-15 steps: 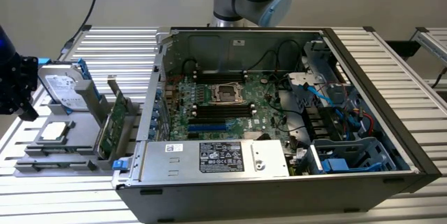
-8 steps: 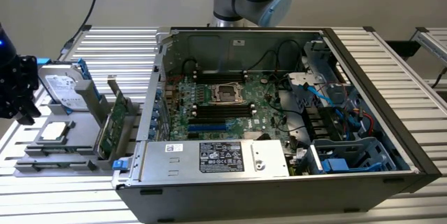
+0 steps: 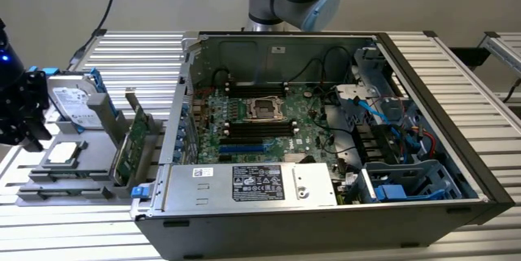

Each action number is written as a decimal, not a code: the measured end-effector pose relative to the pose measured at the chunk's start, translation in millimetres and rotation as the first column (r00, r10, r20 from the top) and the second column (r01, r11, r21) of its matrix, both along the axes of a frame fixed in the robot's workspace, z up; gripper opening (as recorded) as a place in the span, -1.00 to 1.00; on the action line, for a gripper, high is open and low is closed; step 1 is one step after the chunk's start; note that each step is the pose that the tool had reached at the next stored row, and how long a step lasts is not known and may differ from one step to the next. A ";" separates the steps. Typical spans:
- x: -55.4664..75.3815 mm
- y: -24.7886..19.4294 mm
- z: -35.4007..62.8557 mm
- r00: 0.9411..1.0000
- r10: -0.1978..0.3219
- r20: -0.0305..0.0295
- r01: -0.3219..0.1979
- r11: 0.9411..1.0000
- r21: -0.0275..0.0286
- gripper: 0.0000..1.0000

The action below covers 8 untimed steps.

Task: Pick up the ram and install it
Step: 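Pick up the ram and move it above insertion slot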

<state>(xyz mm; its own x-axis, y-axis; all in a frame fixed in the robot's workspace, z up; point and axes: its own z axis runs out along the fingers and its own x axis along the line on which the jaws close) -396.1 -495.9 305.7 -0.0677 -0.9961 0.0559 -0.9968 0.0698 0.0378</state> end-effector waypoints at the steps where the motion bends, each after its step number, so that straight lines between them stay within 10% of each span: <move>1: 0.0 -0.4 -1.9 1.000 0.004 0.000 -0.004 1.000 0.000 -0.40; 8: -0.4 -5.7 -14.5 1.000 0.015 0.000 -0.015 1.000 0.000 -0.40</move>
<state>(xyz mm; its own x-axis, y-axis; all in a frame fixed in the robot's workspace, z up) -396.5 -501.6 291.2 -0.0523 -0.9971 0.0560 -0.9978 0.0544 0.0380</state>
